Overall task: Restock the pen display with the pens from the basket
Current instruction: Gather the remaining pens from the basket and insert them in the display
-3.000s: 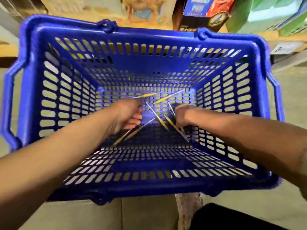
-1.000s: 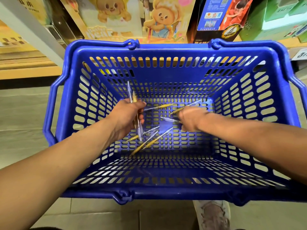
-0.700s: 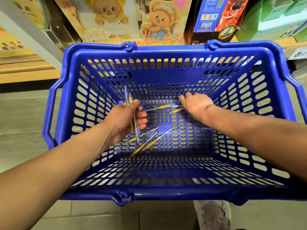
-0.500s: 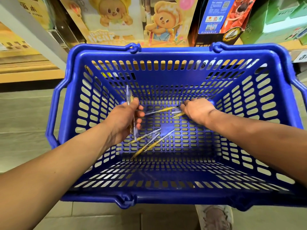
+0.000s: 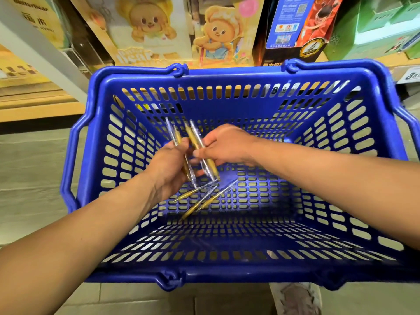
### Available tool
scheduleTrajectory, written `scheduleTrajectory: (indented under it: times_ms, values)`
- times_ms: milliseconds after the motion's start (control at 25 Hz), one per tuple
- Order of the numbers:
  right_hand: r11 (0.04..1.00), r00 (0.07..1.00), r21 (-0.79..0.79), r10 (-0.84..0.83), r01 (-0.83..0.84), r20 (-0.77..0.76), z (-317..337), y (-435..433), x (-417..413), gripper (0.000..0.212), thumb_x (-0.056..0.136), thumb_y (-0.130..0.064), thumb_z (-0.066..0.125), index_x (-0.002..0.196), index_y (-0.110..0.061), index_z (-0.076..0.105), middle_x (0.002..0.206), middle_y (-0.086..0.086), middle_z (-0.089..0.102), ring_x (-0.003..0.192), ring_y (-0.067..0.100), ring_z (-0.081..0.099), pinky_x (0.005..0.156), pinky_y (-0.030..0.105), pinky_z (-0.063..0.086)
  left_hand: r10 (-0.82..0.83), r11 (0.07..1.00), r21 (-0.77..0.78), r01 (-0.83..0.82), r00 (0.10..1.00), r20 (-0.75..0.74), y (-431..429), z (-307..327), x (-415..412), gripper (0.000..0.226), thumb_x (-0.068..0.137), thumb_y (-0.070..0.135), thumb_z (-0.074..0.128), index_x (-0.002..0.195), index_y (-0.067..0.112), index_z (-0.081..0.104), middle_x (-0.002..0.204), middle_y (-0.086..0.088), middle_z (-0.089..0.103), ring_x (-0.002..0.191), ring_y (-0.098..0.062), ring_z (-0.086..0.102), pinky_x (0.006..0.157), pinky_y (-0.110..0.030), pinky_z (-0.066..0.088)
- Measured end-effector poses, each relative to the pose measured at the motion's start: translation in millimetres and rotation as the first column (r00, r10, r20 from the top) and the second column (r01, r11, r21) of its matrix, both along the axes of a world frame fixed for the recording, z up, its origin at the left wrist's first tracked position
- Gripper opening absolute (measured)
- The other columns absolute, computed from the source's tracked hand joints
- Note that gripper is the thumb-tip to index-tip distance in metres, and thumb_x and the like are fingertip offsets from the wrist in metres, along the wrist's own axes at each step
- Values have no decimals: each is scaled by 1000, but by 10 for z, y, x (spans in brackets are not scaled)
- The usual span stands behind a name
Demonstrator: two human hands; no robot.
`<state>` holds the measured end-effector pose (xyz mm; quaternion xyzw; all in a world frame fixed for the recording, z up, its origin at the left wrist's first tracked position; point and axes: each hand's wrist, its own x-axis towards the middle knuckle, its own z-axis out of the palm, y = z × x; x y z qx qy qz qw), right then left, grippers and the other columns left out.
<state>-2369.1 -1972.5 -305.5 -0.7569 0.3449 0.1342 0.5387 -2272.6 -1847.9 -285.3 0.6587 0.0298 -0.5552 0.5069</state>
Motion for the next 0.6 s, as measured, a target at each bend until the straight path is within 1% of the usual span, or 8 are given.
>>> scheduleTrajectory:
  times_ms: [80,200,320,400,440,520,560,600]
  values:
    - [998,999,-56,36,-37,-19,-22,96,57,36,85,-44,77,86,-7,74,78,5,76,74,18,75,75,35,62,-48,999,-28,47,999,-20,-2,25,-23,24,111,29,37,118,9,48,103,-17,74,96,-40,72,82,-56,57]
    - [945,980,-260,195,-199,-43,-8,137,89,37,88,-43,73,81,-7,71,75,11,71,72,24,72,66,32,56,-126,992,1,126,992,11,9,44,-38,38,110,34,38,135,5,42,92,-13,72,75,-29,73,70,-49,57]
    - [861,925,-349,374,-372,-63,21,119,103,30,92,-40,70,80,-12,68,64,-1,57,63,17,57,52,24,41,-110,994,20,110,994,9,12,39,-56,47,109,31,43,141,-2,36,97,-16,72,79,-29,71,71,-49,60]
    - [820,881,-344,471,-457,-48,53,105,93,34,91,-46,69,79,-15,64,66,-3,55,59,11,50,51,22,33,-73,997,17,73,997,13,13,39,-36,43,109,28,43,138,-4,39,92,-15,73,79,-28,71,75,-51,60]
    - [829,878,-324,479,-457,-13,69,85,85,35,92,-50,66,79,-18,65,69,-3,60,59,8,51,51,22,35,-53,998,16,52,998,25,11,31,-20,41,110,28,42,135,-5,40,89,-15,73,77,-29,71,77,-52,60]
    - [887,922,-309,381,-344,69,43,-30,69,30,96,-53,55,84,-29,69,73,-14,66,63,-1,57,53,16,39,-10,1000,23,9,997,71,0,7,32,29,111,26,39,124,0,43,93,-16,72,81,-32,70,82,-54,58]
    - [909,951,-321,302,-264,73,-21,-106,56,25,99,-47,52,89,-33,71,75,-19,66,66,-5,59,56,15,41,15,999,37,-18,995,96,8,6,58,22,111,25,39,117,4,43,93,-14,69,81,-31,69,83,-53,57]
    - [915,972,-341,235,-217,12,-123,-174,33,20,101,-37,52,96,-32,71,83,-20,68,73,-4,61,62,17,45,33,998,52,-39,993,115,24,15,81,17,111,24,39,114,8,42,89,-11,66,76,-29,68,81,-50,57]
